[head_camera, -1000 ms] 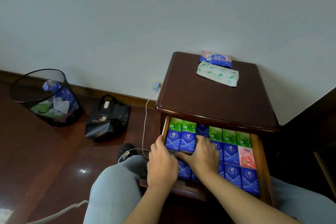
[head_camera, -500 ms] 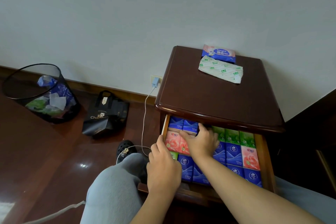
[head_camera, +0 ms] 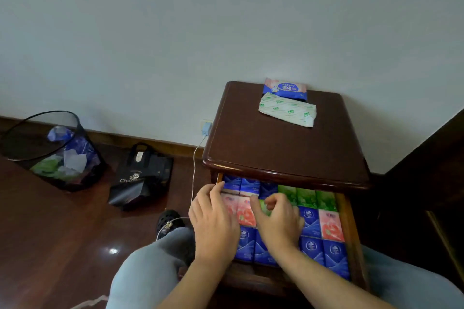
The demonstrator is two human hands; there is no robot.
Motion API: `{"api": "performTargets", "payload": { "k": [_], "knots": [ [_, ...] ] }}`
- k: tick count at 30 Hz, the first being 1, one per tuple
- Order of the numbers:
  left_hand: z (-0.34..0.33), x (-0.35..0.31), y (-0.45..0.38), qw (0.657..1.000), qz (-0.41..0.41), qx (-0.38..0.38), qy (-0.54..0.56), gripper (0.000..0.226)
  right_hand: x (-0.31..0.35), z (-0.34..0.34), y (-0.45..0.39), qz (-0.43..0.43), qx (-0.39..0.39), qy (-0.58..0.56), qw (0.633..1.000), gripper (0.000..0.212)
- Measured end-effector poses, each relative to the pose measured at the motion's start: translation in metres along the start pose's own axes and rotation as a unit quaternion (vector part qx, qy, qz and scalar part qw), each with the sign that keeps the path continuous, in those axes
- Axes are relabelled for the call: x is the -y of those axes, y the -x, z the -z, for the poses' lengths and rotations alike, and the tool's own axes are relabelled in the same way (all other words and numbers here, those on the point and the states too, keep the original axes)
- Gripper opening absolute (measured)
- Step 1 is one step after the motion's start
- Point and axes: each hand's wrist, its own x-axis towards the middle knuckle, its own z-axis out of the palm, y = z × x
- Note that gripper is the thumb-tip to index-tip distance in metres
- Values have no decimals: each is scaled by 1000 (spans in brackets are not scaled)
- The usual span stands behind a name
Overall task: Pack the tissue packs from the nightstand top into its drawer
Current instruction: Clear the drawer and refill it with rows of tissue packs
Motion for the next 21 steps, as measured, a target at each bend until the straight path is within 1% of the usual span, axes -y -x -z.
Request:
{"api": "performTargets", "payload": {
  "k": [3,5,6,8,9,11,13,14,18,21],
  "knots": [
    [1,-21,-35,997,-61,-38,15,58,-14,39,-10,142,-14,-33,989,46],
    [-1,-41,-59,994,-102,-40,17,54,-16,64,-35,217,-51,-50,974,39],
    [-4,-52,-71,992,-120,-22,12,53,-16,74,-52,240,-63,-57,967,31],
    [-15,-70,-94,990,-132,53,-8,54,-16,92,-84,249,-68,-50,965,6],
    [-22,-76,-104,987,-123,99,-28,58,-17,96,-99,233,-62,-29,970,13],
    [-39,-84,-120,976,-90,181,-85,66,-24,97,-127,175,-12,16,984,44],
    [-53,-87,-130,967,-77,207,-130,70,-26,94,-149,127,30,42,991,70],
    [-58,-88,-135,964,-76,208,-146,72,-26,90,-162,122,33,46,991,79],
    [-71,-86,-147,961,-77,203,-168,75,-19,73,-213,131,1,40,991,95],
    [-75,-83,-145,967,-76,184,-161,77,-9,61,-246,138,-13,55,989,97]
  ]
}}
